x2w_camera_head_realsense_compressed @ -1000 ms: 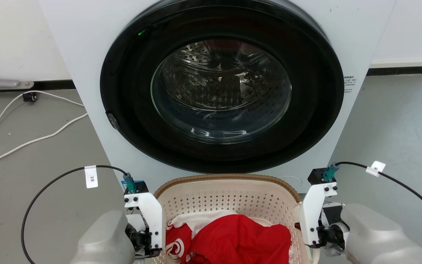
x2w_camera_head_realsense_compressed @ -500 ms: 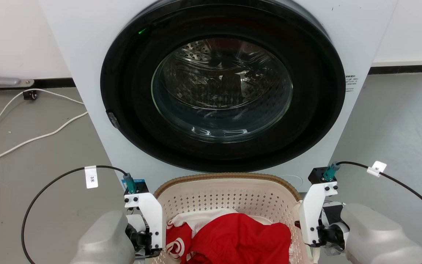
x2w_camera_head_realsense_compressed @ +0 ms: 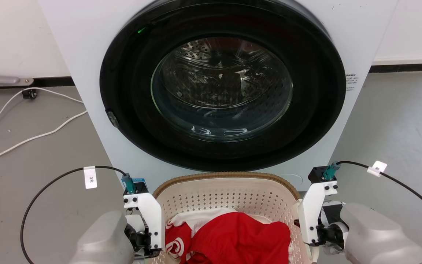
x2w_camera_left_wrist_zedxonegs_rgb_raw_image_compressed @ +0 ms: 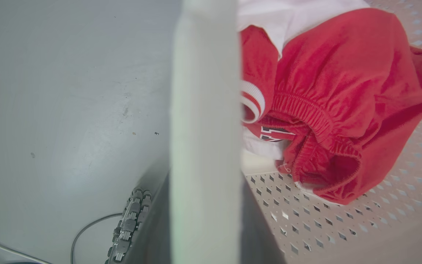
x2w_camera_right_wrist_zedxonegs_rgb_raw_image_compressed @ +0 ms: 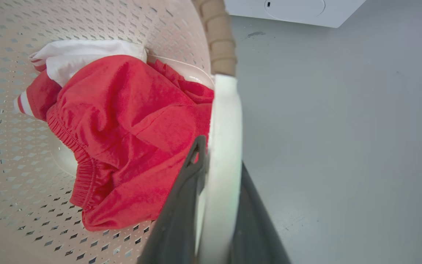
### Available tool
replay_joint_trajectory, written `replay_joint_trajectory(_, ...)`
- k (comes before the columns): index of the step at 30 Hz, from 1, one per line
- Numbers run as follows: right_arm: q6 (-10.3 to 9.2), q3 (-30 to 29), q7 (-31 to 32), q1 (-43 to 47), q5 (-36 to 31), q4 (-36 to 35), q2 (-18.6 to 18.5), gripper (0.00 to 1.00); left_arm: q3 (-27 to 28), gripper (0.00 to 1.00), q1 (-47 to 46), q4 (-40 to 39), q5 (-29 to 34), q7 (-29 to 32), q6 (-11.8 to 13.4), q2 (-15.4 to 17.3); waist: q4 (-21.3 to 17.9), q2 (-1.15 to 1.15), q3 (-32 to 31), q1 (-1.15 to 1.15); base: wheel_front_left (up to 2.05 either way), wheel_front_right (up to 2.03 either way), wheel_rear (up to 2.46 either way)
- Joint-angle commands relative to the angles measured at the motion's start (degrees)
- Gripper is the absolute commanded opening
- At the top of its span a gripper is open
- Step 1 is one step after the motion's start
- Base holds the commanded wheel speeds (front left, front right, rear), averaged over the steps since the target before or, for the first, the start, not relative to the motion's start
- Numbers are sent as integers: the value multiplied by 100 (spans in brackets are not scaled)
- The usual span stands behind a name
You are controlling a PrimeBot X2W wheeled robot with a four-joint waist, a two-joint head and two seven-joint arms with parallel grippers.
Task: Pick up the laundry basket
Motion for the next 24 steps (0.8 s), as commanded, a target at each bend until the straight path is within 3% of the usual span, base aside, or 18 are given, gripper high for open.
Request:
replay_joint_trajectory(1,65,-2,-74,-129,29,-69,130,0,-34,0,-43,-38,-18,21,-82,-109,0,0,2,0,0,0,0)
replay_joint_trajectory(24,65,20,-83,-97,71,-51,141,0,-180,0,-52,-34,-196,-40,-82,-89,15,0,31,0,0,0,0)
